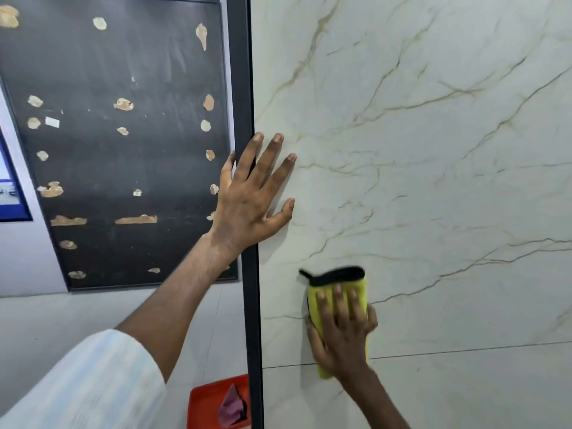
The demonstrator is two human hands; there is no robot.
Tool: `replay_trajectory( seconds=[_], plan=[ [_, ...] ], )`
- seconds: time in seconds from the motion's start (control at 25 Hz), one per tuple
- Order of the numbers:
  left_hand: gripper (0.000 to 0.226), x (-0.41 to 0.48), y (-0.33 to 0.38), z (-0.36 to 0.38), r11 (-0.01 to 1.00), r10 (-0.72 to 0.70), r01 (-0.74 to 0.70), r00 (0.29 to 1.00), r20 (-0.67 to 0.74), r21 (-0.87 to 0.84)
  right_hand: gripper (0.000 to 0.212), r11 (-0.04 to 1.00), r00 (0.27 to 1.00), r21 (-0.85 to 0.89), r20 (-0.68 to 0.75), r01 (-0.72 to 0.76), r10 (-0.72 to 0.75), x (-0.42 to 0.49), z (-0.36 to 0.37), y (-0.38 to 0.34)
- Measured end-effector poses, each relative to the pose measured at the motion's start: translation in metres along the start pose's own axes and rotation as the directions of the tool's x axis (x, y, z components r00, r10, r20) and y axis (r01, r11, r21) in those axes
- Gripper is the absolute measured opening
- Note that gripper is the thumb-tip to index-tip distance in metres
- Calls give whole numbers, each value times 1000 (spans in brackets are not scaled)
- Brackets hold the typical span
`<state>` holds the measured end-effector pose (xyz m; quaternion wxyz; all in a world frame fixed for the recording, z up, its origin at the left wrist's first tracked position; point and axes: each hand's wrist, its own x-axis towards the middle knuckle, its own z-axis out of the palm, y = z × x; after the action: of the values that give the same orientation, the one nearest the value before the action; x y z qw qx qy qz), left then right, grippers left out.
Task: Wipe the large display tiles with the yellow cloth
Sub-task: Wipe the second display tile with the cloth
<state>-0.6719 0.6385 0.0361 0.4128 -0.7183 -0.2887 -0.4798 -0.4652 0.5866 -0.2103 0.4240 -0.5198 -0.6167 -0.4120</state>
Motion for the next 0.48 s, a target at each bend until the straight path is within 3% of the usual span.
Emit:
replay_trajectory(
  seconds=[0.12, 0.32, 0.44, 0.48],
  plan=[
    [69, -1, -1, 3, 1000, 8, -8, 1000, -9, -9, 75, 998, 1000, 63, -17, 19, -18, 5, -3, 0],
    [70, -3, -3, 8, 999, -3, 3, 1000, 4, -37, 69, 992, 973, 99, -209, -80, 99, 159, -34, 3],
    [68, -4, -6, 3, 993, -7, 6, 1000, -3, -116, 68, 991, 969, 95, -222, -90, 109, 135, -22, 1],
    [66, -7, -2, -1, 979, -71, 63, 997, -36, -195, 69, 994, 978, 83, -190, -73, 88, 101, -11, 0]
  ],
)
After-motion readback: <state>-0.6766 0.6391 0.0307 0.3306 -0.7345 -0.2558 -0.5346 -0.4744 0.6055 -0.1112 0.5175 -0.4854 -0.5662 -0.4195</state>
